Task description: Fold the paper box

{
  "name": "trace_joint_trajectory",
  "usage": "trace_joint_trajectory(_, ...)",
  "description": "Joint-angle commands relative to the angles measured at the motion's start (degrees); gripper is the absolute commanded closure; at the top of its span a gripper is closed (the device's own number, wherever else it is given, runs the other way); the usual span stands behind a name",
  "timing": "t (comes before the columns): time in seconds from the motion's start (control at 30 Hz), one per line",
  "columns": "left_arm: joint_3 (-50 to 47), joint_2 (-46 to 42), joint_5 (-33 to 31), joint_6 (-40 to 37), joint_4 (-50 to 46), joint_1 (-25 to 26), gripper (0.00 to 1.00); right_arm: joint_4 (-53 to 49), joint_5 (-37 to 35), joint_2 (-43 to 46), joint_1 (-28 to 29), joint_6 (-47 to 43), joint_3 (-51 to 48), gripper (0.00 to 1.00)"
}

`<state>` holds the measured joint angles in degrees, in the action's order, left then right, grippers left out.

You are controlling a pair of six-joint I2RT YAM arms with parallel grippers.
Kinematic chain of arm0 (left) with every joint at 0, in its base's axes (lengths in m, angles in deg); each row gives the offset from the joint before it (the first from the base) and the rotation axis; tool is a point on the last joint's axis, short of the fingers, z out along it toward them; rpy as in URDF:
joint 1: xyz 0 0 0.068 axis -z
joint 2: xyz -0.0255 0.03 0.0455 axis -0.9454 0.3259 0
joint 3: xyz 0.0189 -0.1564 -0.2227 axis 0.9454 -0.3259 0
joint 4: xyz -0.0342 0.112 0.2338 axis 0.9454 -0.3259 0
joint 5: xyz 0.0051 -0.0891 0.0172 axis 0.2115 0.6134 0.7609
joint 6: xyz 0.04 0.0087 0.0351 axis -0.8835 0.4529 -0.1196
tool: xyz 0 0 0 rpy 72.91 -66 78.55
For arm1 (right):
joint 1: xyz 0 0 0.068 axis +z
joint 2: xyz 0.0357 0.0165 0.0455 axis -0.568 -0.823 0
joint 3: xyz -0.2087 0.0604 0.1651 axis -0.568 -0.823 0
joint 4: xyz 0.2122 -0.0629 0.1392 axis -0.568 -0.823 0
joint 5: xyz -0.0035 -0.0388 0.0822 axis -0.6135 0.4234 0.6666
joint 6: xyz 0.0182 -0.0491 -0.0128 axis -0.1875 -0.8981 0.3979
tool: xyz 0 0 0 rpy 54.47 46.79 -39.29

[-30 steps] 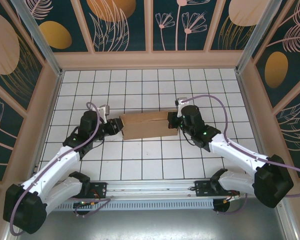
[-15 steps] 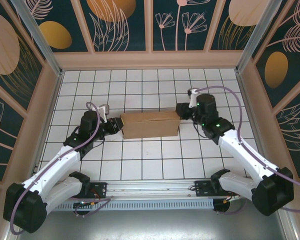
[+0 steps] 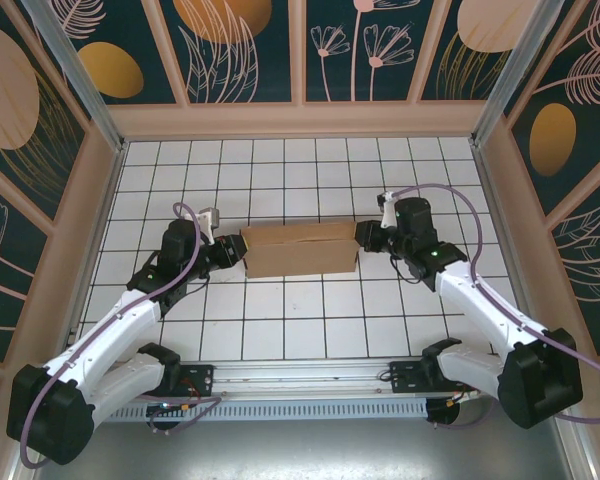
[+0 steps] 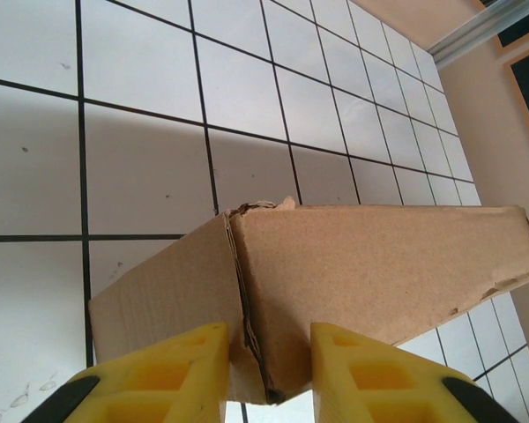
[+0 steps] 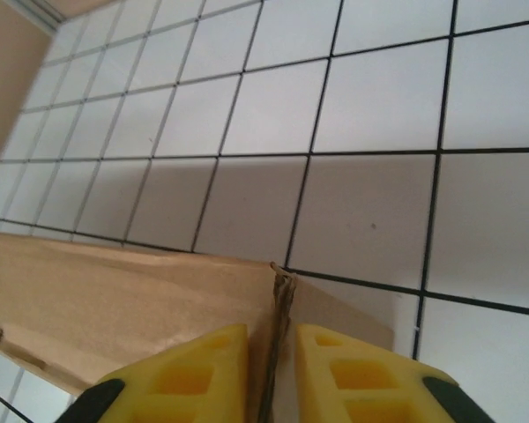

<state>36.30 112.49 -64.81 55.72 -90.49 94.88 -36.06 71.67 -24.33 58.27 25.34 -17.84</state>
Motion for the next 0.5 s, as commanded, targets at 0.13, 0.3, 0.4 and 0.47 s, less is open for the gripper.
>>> trace_joint_trajectory(0.13,-1.0,2.1,-1.2,-1.5,-6.9,0.0,0.75,0.5,1.7,-0.6,-0.3,2.0,-6.2,0.87)
trace_joint_trajectory(0.3,-0.9,1.6,0.2,-1.9,-6.5,0.0,0.83,3.6,3.6,3.3,0.4,2.7,-7.2,0.89)
trace_joint_trajectory(0.4,-2.1,-1.1,0.3,-0.2,-6.9,0.0,0.86,6.5,1.6,7.9,3.1,2.6,-10.0,0.93)
trace_joint_trajectory(0.47,-3.9,-4.9,-0.5,2.5,-6.6,0.4,0.92,8.4,-5.5,11.5,9.7,1.0,-12.5,0.93)
